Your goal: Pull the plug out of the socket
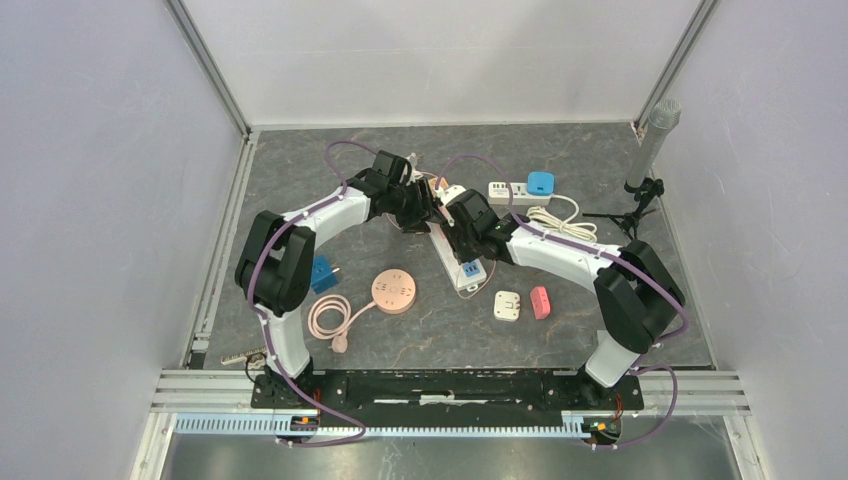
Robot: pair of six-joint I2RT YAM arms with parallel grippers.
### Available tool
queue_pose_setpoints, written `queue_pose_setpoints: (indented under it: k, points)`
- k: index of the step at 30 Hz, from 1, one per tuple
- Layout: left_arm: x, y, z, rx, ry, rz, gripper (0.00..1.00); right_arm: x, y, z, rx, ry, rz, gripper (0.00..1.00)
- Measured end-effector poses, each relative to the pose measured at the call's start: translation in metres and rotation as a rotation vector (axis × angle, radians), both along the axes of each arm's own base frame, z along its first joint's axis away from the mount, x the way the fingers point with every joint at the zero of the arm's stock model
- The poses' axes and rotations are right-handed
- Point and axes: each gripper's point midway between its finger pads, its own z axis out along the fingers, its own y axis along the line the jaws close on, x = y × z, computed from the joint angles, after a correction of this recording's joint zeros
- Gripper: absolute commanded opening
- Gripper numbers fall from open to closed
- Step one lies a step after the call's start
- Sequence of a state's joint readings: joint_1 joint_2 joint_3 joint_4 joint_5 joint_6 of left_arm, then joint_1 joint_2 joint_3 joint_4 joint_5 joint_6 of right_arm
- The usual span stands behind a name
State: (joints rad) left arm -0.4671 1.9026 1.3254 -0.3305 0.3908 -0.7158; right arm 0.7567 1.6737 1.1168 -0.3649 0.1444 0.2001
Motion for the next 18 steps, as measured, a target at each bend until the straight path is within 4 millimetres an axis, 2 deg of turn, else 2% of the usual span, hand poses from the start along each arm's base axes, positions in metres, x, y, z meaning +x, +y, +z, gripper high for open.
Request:
queue_pose_setpoints:
  k: [7, 18]
  points:
    - [0.001, 0.0005, 0.0002, 0.022, -0.009, -0.005, 0.58, 0.0025, -0.0037, 0.0008, 0.079, 0.044, -0.022, 0.0]
    - [0.0011, 0.001, -0.0002, 0.033, -0.007, -0.011, 0.58, 0.0053, -0.0042, 0.0073, 0.014, -0.007, 0.0, 0.0]
